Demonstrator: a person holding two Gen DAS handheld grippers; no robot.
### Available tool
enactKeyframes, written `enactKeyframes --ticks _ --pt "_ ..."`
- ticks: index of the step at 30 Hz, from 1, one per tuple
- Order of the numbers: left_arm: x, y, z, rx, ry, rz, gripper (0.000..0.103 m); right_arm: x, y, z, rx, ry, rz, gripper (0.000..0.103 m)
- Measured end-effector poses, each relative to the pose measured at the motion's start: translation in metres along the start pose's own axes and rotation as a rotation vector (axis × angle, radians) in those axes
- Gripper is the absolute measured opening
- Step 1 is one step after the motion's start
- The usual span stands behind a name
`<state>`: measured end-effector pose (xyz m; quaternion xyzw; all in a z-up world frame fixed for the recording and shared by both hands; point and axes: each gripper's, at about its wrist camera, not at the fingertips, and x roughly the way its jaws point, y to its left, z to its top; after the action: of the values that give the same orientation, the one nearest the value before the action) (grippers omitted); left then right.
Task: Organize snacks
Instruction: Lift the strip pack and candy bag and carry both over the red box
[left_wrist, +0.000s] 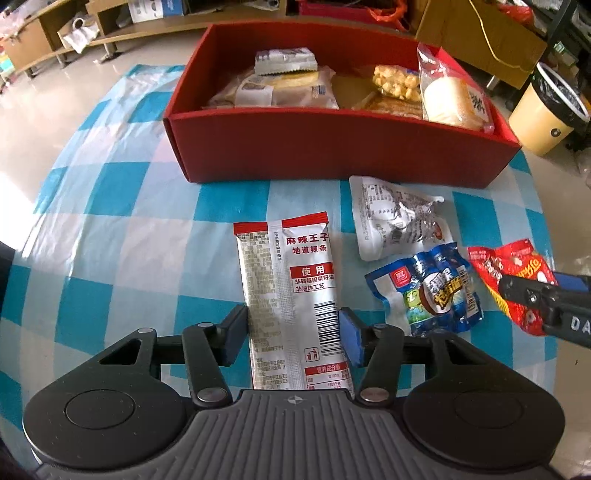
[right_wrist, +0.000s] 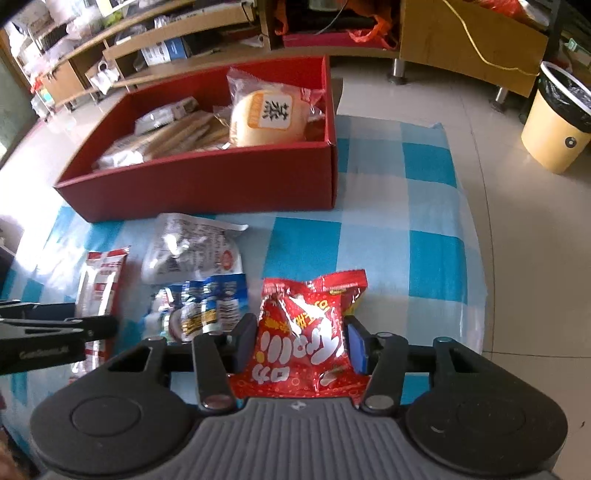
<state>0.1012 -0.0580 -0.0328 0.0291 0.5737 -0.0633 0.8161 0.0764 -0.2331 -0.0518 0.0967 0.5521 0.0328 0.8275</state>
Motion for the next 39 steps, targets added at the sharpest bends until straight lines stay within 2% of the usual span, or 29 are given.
enactKeyframes --ticks 11,39 --pt "-0.009 -0.006 0.004 0.011 -0.036 -0.003 0.061 -0.016 0.016 -0.001 -0.016 -0.046 0.054 0.048" --pt "-0.02 -0.01 0.003 0.042 -0.076 0.009 0.061 -0.015 0.024 0.006 -0.05 -0.071 0.068 0.048"
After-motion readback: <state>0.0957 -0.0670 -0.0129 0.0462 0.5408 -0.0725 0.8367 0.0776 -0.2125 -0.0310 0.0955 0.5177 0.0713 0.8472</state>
